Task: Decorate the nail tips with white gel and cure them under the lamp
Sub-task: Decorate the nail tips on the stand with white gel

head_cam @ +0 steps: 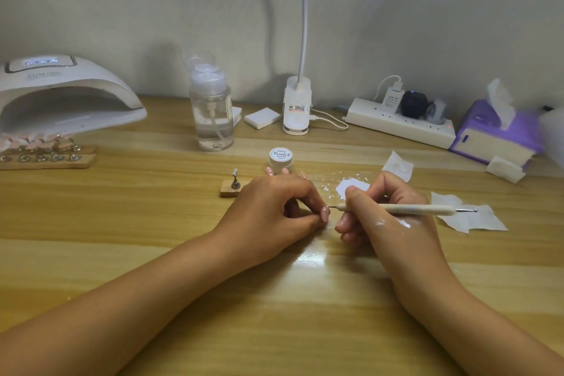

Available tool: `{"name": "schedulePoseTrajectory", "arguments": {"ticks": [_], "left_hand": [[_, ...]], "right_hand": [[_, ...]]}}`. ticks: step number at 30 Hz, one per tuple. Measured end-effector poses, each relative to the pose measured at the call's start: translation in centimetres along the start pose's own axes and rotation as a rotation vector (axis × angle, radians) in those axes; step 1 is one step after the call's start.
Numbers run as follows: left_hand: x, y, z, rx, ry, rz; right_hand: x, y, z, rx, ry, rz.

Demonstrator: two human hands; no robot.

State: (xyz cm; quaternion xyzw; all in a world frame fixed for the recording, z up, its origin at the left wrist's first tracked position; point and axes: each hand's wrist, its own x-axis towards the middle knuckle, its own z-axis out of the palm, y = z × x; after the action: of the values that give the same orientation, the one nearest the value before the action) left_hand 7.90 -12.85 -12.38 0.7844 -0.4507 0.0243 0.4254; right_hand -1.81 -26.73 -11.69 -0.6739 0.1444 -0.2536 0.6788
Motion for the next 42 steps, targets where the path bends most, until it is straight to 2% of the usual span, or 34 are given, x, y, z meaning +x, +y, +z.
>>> {"name": "schedulePoseTrajectory", "arguments": {"ticks": [3,7,14,22,29,33,36,39,42], "left_hand": [[0.0,0.0,0.1,-0.015,0.001,-0.015],[0.0,0.0,0.1,-0.009,0.004,-0.033],[-0.1,0.0,0.0,0.019,-0.034,-0.047],[0.0,-0.1,0.0,0.048,-0.033,-0.060],[0.0,-0.2,0.0,0.031,-0.036,-0.071],[0.1,-0.3,0.0,0.012,-0.031,-0.111],[0.2,-0.3,0.0,0.027,-0.024,-0.137],[0.3,-0.3,-0.1,0.055,-0.018,-0.137],[0.3,-0.4,-0.1,0.066,-0.011,-0.117]], "right_hand": [[0.1,0.2,-0.4,0.044,0.107,-0.084],[0.8,-0.2,-1.6,-0.086,0.164,-0.200],[2.0,0.8,-3.4,-0.367,0.135,-0.013],[2.0,0.8,-3.0,-0.553,0.113,-0.022],[2.1,0.8,-2.9,-0.601,0.157,-0.054],[2.0,0.8,-3.1,-0.519,0.216,-0.091],[1.2,0.1,-2.7,-0.453,0.229,-0.253],[0.0,-0.5,-1.5,-0.424,0.128,-0.345],[-1.0,-0.7,-0.1,-0.265,-0.006,-0.290]]}}
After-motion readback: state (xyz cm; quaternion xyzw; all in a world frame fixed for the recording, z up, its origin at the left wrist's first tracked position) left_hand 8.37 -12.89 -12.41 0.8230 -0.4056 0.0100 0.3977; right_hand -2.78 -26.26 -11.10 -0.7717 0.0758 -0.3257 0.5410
